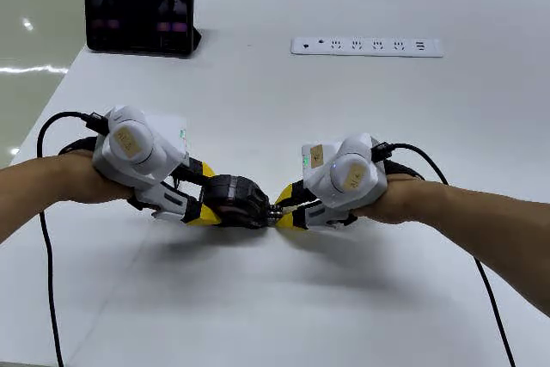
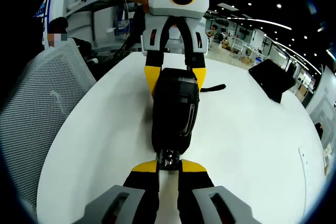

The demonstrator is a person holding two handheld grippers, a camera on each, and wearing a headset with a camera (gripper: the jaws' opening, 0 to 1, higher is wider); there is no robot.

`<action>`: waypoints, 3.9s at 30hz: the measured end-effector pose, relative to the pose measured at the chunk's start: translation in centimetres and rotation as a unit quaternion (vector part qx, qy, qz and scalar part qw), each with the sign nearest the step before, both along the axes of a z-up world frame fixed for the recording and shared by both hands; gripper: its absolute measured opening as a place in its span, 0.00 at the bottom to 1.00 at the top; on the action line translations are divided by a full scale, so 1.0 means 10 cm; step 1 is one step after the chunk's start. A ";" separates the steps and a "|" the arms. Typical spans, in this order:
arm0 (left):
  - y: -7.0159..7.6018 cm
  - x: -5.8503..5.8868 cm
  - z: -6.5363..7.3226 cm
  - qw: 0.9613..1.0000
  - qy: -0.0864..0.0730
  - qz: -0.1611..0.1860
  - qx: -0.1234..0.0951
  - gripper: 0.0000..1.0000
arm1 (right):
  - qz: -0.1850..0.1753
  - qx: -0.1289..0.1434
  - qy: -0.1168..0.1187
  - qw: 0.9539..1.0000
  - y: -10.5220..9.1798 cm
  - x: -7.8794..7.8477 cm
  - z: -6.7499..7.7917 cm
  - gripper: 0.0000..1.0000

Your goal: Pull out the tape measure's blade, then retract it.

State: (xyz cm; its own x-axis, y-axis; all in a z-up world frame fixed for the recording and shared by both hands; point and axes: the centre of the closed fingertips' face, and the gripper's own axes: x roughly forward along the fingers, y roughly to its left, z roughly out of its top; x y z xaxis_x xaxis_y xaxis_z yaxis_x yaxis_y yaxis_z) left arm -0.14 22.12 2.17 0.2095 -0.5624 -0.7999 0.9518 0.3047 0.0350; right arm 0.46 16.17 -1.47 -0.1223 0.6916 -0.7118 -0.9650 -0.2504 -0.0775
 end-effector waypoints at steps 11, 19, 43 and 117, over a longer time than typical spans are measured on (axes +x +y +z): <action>-0.01 0.01 0.01 1.000 0.001 0.001 -0.002 0.25 | -0.001 -0.001 0.000 1.000 -0.07 0.02 0.01 0.09; -0.01 0.01 0.00 1.000 0.002 0.001 -0.003 0.25 | -0.003 -0.004 -0.001 1.000 -0.13 0.02 0.01 0.09; -0.02 -0.01 0.00 1.000 0.005 0.001 -0.008 0.25 | -0.007 -0.005 -0.004 1.000 -0.34 0.04 0.01 0.09; -0.04 -0.01 0.01 1.000 0.010 -0.002 -0.004 0.25 | -0.031 -0.040 0.000 0.999 -1.24 0.17 0.00 0.09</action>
